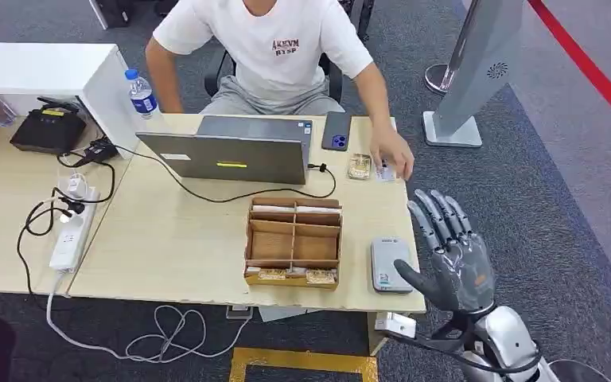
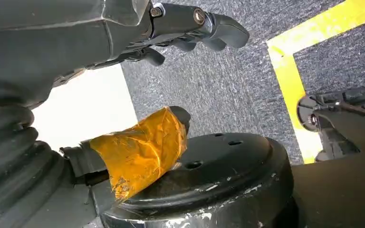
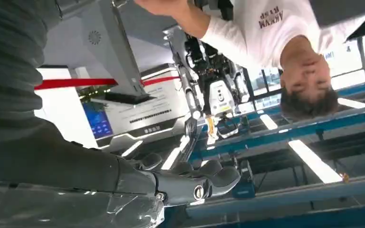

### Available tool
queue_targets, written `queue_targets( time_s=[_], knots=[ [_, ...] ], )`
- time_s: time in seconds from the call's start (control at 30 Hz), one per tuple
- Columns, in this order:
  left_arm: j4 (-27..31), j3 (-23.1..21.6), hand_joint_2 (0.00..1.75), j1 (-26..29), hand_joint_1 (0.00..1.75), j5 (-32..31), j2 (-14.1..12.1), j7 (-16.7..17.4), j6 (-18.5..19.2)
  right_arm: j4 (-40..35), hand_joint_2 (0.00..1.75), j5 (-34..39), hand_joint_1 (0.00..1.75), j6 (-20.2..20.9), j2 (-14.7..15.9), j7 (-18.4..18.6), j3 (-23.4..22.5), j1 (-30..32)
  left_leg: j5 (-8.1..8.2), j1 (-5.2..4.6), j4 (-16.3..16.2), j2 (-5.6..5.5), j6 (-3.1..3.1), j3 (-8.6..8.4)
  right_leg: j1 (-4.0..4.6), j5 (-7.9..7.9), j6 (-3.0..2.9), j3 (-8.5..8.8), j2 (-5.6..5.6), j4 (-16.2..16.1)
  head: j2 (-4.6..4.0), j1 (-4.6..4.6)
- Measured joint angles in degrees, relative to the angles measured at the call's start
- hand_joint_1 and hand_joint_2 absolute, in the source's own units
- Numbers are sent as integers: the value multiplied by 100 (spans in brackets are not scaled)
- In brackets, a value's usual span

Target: Pass the card to the sensor for recognition and then transmit it.

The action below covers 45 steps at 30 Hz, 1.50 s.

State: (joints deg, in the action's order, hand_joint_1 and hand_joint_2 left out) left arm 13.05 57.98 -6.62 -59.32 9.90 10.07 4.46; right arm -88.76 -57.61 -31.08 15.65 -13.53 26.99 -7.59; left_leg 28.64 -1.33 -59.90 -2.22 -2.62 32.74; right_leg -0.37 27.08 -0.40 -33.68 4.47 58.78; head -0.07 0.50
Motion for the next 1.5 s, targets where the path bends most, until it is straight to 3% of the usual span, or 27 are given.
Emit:
queue_targets(
  time_s=[0.73, 1.5],
  knots=[
    [0, -2, 175, -108, 0, -41, 2, 28, 9, 1156, 175, 179, 0, -28, -671, -59, 1089, -98, 0, 2, 0, -1, 1, 2, 1, 0, 0, 0, 0, 0, 0, 0],
    [-2, -2, 175, -264, 0, -175, 39, 151, 20, 2813, 175, 133, 0, -688, -1511, -107, 1506, -592, -1, 4, 0, -1, 2, 2, 1, 0, 0, -1, 1, 1, 0, -2]
  ],
)
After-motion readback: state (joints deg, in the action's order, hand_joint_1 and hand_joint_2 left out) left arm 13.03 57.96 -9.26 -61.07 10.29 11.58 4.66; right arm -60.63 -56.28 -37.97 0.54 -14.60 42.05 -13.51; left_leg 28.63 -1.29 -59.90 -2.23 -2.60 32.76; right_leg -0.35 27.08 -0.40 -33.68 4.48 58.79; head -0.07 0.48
